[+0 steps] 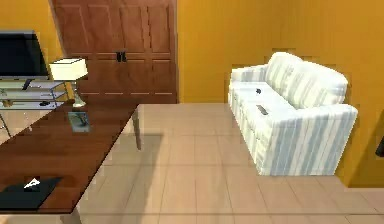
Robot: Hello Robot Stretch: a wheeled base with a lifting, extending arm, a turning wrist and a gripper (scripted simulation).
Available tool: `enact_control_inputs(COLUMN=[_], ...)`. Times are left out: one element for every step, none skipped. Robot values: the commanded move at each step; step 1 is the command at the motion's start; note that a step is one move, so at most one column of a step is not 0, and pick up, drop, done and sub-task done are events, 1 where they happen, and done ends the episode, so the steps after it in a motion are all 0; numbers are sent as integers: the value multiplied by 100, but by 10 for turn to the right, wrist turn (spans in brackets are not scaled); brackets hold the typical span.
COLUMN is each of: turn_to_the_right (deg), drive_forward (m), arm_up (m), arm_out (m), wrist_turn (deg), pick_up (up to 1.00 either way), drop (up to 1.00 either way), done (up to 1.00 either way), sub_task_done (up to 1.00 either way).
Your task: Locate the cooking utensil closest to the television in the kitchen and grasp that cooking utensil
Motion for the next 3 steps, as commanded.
enact_control_inputs(turn_to_the_right=[-450,-450,-450], drive_forward=[0,0,0], arm_up=[0,0,0], arm_out=[0,0,0], wrist_turn=[0,0,0], pick_up=[0,0,0], drop=[0,0,0], done=[0,0,0], sub_task_done=[0,0,0])
